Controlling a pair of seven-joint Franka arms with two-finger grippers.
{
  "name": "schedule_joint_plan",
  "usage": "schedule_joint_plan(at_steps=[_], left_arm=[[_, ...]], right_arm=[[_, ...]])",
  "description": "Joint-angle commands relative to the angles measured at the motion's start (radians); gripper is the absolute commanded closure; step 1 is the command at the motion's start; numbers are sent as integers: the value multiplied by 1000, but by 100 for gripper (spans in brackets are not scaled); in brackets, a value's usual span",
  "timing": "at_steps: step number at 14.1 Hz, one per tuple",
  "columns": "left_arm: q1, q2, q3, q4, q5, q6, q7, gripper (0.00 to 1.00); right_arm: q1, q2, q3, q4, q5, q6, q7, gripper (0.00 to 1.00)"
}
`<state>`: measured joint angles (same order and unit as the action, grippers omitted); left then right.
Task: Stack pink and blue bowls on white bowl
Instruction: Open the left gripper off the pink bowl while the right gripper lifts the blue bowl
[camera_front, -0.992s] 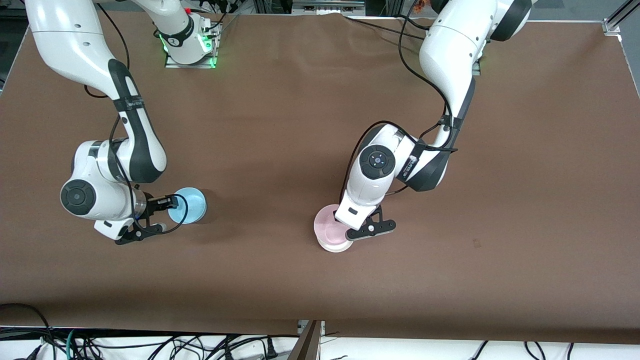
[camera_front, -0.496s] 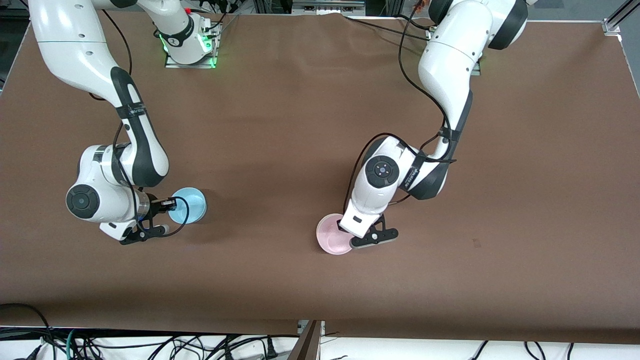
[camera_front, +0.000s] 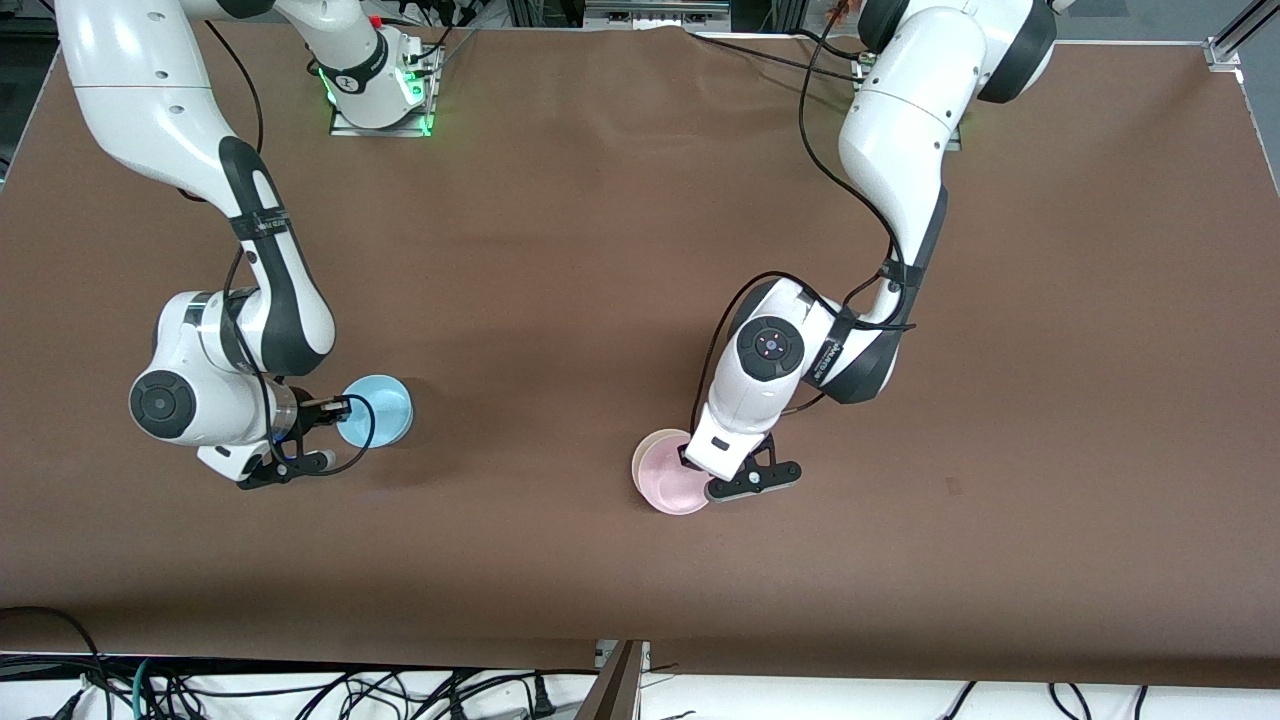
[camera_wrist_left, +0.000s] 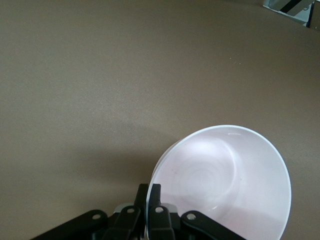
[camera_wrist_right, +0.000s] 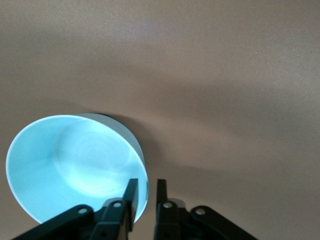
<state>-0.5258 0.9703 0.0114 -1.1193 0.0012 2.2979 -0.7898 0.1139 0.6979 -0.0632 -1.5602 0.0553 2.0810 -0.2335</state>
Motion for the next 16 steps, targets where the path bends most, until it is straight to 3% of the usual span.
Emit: schedule_joint_plan(at_steps=[1, 5, 12, 16], left_arm=[[-3, 22, -1, 39, 8, -8, 11, 100], [-7, 7, -7, 41, 7, -52, 8, 100], [-10, 16, -7, 33, 16, -52, 20, 100], [-11, 31, -7, 30, 16, -51, 44, 100]], right_arm=[[-13, 5, 9, 8, 17, 4, -4, 100], [-5, -14, 11, 25, 43, -27, -7, 100], [7, -25, 49, 199, 47, -309, 91, 100], [6, -25, 60, 244, 204, -413, 199, 100]])
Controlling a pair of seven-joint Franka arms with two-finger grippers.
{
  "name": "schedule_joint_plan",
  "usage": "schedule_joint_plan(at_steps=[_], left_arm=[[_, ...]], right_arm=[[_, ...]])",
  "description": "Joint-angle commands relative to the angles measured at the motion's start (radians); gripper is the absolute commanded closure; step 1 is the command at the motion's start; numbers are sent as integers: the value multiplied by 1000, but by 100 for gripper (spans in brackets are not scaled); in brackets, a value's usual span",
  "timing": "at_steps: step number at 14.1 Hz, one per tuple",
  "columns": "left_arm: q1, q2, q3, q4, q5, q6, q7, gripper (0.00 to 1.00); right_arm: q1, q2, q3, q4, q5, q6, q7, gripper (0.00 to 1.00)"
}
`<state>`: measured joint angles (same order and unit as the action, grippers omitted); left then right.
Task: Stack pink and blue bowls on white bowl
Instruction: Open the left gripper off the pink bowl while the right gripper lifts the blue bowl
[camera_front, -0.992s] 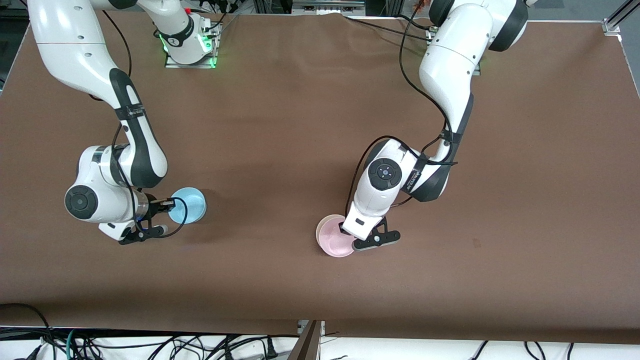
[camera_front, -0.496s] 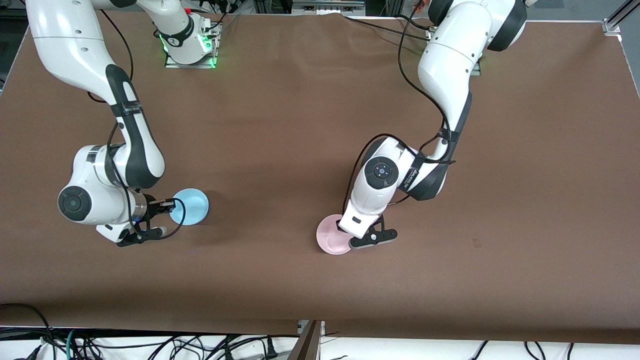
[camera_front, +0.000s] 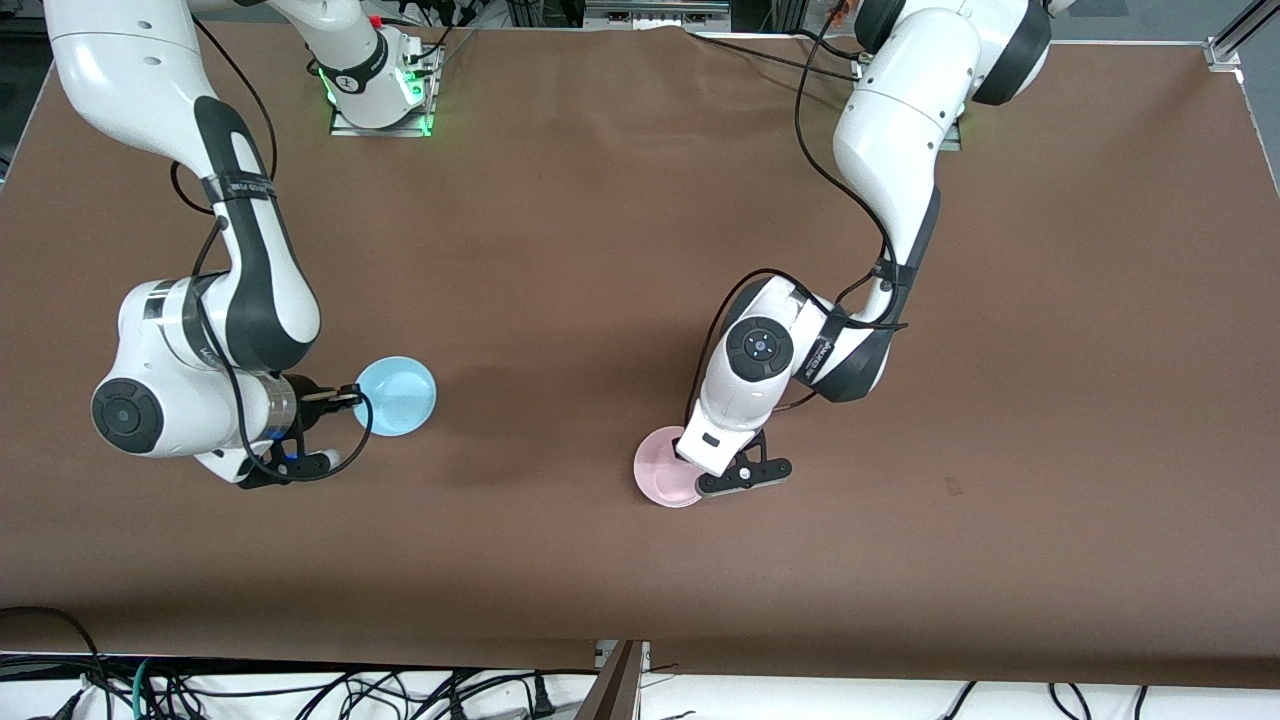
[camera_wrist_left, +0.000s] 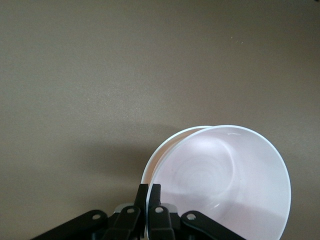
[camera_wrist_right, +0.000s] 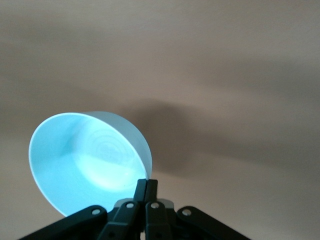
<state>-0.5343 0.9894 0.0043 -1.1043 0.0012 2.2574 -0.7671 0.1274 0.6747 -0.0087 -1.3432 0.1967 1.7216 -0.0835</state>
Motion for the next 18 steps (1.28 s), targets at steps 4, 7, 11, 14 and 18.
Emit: schedule_joint_plan(at_steps=[4, 7, 11, 14, 18], left_arm=[[-1, 26, 2, 17, 16, 13, 20, 100], [7, 26, 3, 23, 14, 13, 28, 83], [19, 25, 5, 24, 11, 13, 75, 48], [22, 24, 6, 24, 13, 13, 77, 42], [34, 31, 8, 18, 13, 14, 129, 42]], right_arm=[[6, -1, 22, 29, 76, -57, 154, 100], [6, -1, 41, 39, 73, -60, 191, 100], [9, -1, 41, 62, 64, -83, 188, 100], [9, -1, 39, 64, 63, -91, 186, 100], [24, -1, 42, 64, 70, -93, 217, 100]])
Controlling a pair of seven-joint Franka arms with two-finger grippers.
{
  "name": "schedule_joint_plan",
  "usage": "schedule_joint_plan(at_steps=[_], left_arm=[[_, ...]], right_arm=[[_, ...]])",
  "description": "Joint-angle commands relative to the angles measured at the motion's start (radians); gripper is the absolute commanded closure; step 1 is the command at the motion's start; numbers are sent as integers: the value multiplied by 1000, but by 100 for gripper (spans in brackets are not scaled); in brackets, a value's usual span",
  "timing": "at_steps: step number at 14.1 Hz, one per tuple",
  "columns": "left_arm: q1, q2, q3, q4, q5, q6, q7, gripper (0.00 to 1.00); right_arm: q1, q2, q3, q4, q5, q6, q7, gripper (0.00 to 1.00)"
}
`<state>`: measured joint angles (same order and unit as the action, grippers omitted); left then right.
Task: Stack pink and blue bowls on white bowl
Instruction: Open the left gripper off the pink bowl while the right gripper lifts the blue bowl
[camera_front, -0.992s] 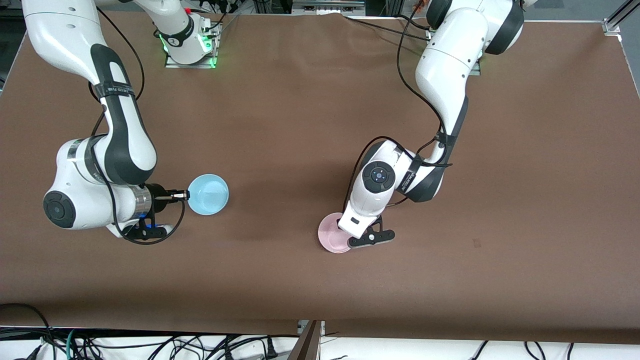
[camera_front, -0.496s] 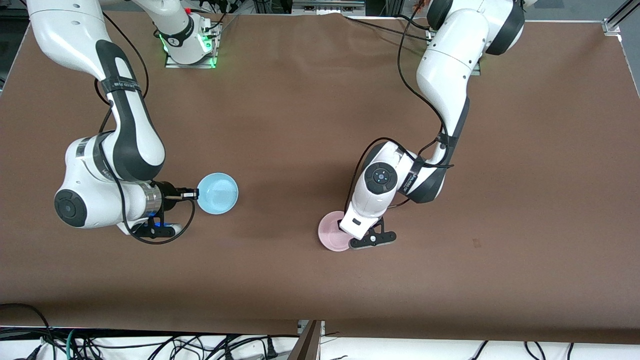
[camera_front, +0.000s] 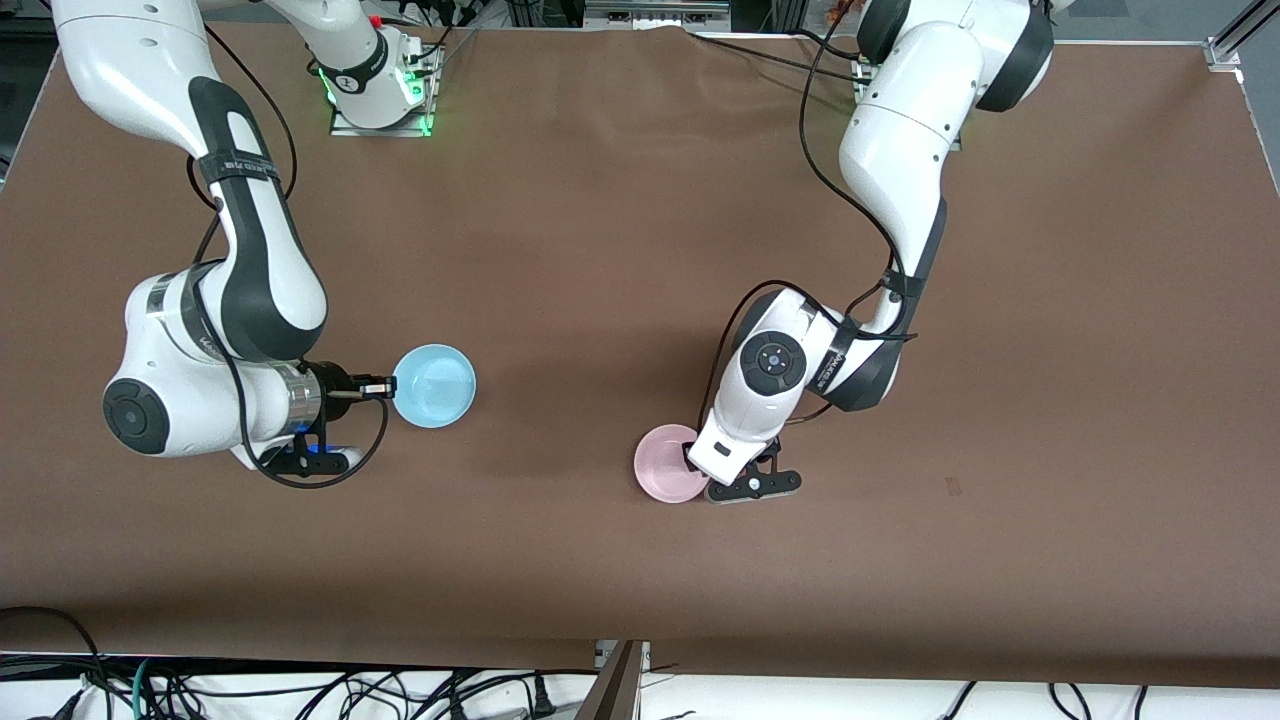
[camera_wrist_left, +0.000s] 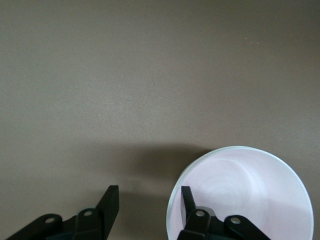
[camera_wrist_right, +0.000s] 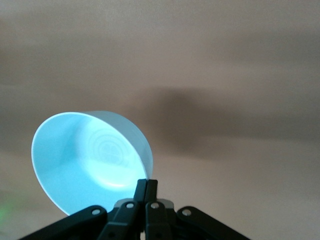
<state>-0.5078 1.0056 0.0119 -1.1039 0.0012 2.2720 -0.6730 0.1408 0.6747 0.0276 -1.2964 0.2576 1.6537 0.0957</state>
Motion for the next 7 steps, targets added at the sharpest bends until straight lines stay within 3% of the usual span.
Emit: schedule_joint_plan(at_steps=[1, 3, 7], left_arm=[[12, 14, 0, 21, 13, 0, 35, 42], [32, -7, -1, 21, 8, -25, 47, 42], [68, -105, -15, 27, -12, -244, 92, 42]], right_arm=[[23, -1, 8, 19, 11, -23, 71, 100], [37, 0, 34, 45, 14, -23, 163, 100], [42, 12, 171, 80, 15, 21, 456, 100]])
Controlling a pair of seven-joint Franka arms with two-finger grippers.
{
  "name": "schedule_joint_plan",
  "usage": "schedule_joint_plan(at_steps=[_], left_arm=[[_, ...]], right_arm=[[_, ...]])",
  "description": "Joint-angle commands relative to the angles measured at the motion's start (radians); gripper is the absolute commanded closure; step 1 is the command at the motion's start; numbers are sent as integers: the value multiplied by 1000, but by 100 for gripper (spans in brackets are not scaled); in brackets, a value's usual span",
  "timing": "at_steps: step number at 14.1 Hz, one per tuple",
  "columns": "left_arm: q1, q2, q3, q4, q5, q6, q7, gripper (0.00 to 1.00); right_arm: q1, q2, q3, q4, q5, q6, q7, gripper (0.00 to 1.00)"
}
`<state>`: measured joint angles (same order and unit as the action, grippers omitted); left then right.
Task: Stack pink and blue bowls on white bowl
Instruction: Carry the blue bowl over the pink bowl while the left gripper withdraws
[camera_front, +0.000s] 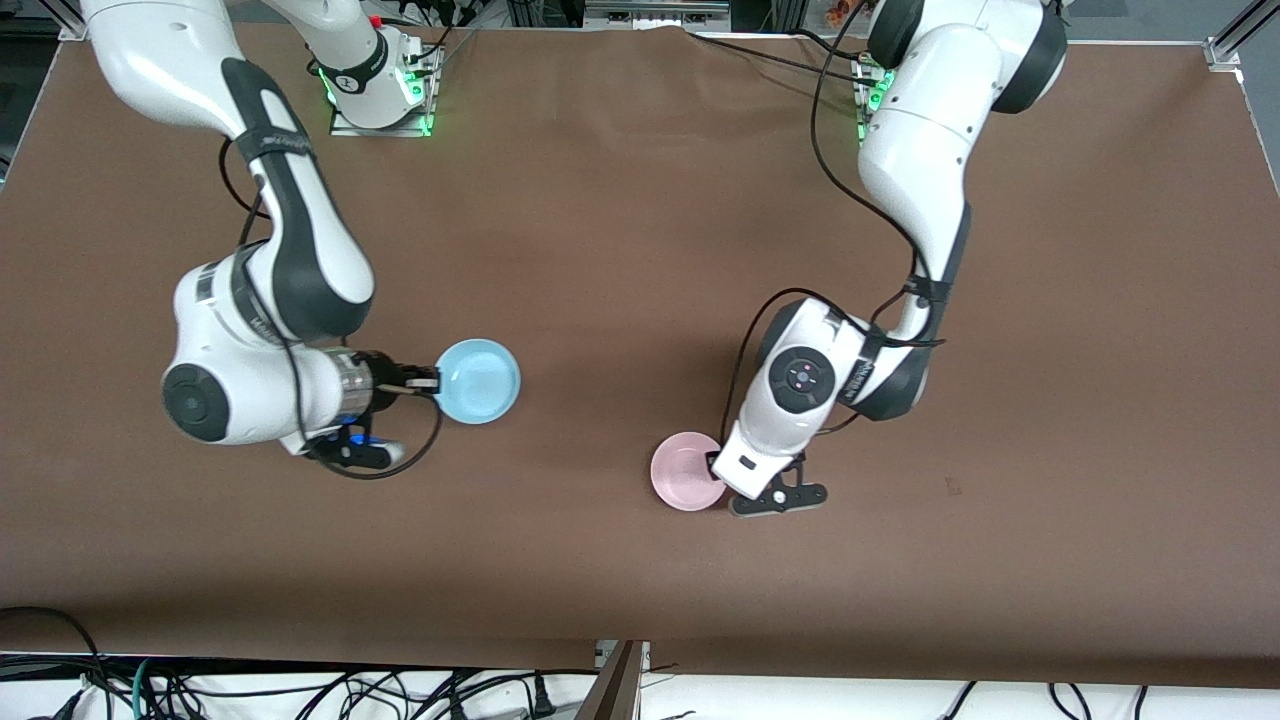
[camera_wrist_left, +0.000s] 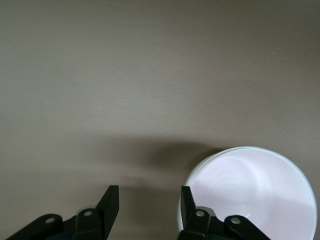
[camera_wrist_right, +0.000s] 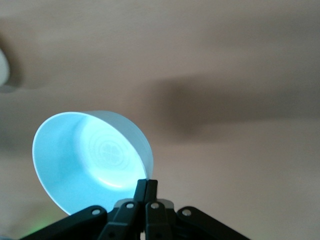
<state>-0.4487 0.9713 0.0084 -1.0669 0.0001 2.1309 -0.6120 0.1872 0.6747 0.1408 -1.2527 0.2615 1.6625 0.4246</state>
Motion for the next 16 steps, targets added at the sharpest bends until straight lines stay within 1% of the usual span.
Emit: schedule_joint_plan(at_steps=[1, 3, 4, 6, 8, 10, 12, 13, 14, 16], left_arm=[[5, -95, -10, -10, -17, -150, 31, 42], [11, -150, -8, -10, -18, -264, 32, 42], [30, -184, -10, -10, -18, -319, 43, 42], [82, -265, -8, -10, -18, -415, 147, 42], [161, -348, -10, -10, -18, -498, 237, 42], [229, -419, -8, -10, -29, -563, 300, 42], [271, -474, -1, -10, -22, -635, 325, 42], [295, -514, 1, -11, -20, -661, 325, 39], [300, -581, 1, -30, -14, -667, 328, 36], [300, -695, 2, -109, -17, -695, 330, 35]], right_arm=[[-5, 17, 92, 36, 12, 43, 194, 100], [9, 37, 146, 36, 12, 132, 311, 100], [29, 46, 152, 36, 12, 184, 365, 100], [78, 72, 152, 38, 12, 302, 462, 100], [119, 106, 152, 45, 27, 434, 541, 100], [172, 164, 152, 99, 39, 534, 632, 100], [233, 242, 148, 180, 36, 623, 738, 100], [250, 271, 146, 205, 36, 660, 756, 100], [258, 288, 145, 211, 33, 689, 755, 100], [274, 310, 126, 211, 10, 718, 746, 100]])
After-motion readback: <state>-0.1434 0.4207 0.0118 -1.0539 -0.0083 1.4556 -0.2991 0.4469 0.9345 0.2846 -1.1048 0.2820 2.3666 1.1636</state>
